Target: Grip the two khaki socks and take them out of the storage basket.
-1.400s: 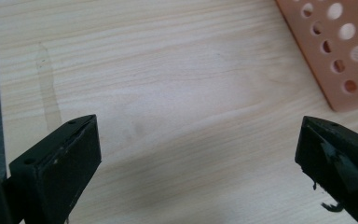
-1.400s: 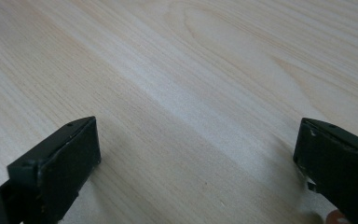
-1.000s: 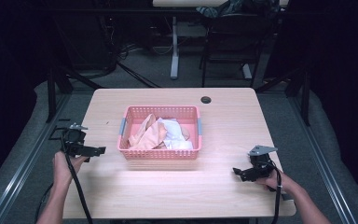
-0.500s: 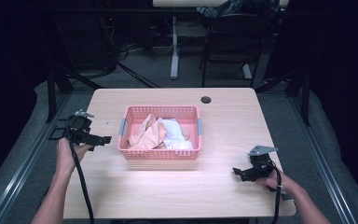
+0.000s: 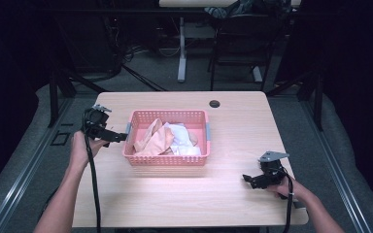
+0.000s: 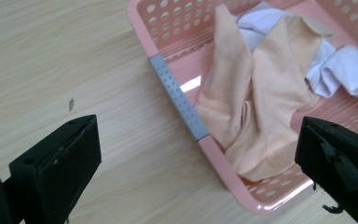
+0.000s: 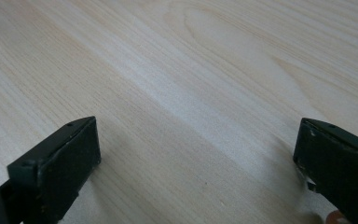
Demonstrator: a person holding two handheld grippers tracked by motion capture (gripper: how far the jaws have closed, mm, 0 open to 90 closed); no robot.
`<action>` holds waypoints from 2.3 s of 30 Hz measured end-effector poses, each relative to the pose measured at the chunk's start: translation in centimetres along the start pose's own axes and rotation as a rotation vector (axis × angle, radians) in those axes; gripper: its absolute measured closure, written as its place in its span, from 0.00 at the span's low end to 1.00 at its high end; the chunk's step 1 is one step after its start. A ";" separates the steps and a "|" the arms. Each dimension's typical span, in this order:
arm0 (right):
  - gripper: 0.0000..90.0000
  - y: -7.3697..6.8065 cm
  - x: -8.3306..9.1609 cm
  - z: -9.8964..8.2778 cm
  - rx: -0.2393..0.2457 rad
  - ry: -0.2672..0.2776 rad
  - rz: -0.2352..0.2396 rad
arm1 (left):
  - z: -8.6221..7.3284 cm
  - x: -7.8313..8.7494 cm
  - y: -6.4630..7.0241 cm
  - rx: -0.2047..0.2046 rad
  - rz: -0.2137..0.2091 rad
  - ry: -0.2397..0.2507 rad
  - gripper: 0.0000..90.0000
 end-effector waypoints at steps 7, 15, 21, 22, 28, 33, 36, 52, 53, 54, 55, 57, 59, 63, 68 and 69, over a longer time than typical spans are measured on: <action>0.00 0.0 0.0 0.0 0.001 0.003 0.000 | 2.3 -1.3 1.3 -0.033 -0.023 -0.012 0.03; 0.00 0.0 0.0 0.0 0.002 0.004 0.001 | 3.9 -3.4 2.6 -0.061 -0.052 -0.042 0.16; 0.00 0.0 0.0 0.0 0.002 0.000 -0.001 | 4.4 -5.5 3.1 -0.071 -0.064 -0.090 0.23; 0.00 0.0 0.0 0.0 0.002 0.000 -0.001 | 4.4 -5.5 3.1 -0.071 -0.064 -0.090 0.24; 0.00 0.0 0.0 0.0 0.003 0.001 0.000 | 4.8 -7.0 3.4 -0.079 -0.062 -0.120 0.31; 0.00 0.0 0.0 0.0 0.003 0.000 0.000 | 5.1 -8.2 3.3 -0.077 -0.061 -0.151 0.41; 0.00 0.0 0.0 0.0 0.003 0.001 0.000 | 5.2 -8.8 3.1 -0.068 -0.047 -0.175 0.45; 0.00 0.0 0.0 0.0 0.005 0.000 0.001 | 4.5 -11.6 3.5 -0.053 -0.065 -0.276 0.73; 0.00 0.0 0.0 0.0 0.005 0.001 0.001 | 4.5 -11.7 3.6 -0.052 -0.068 -0.278 0.78; 0.00 0.0 0.0 0.0 0.005 0.000 0.001 | 4.5 -11.7 3.6 -0.052 -0.068 -0.278 0.82; 0.00 0.0 0.0 0.0 0.005 0.000 0.001 | 4.5 -11.7 3.7 -0.048 -0.068 -0.281 0.82; 0.00 0.0 0.0 0.0 0.005 0.000 0.001 | 4.5 -11.6 3.6 -0.053 -0.063 -0.279 0.91; 0.00 0.0 0.0 0.0 0.005 0.000 0.001 | 4.5 -11.4 3.5 -0.043 -0.064 -0.271 0.92; 0.00 0.0 0.0 0.0 0.005 0.001 0.001 | 4.6 -10.6 3.2 -0.050 -0.044 -0.251 0.93; 0.00 0.0 0.0 0.0 0.005 0.000 0.001 | 4.8 -9.6 3.1 -0.054 -0.029 -0.224 0.93; 0.00 0.0 0.0 0.0 0.005 0.000 0.001 | 4.8 -9.3 3.0 -0.059 -0.023 -0.220 0.93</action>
Point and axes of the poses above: each handheld gripper's, and its own axes: x roughly backward along the jaws, z roughly out of its top, y roughly to its right, the point moved 10 cm from there along -x, roughly forward along the jaws, and after that the axes turned 10 degrees about -y, right-handed, at the moved point
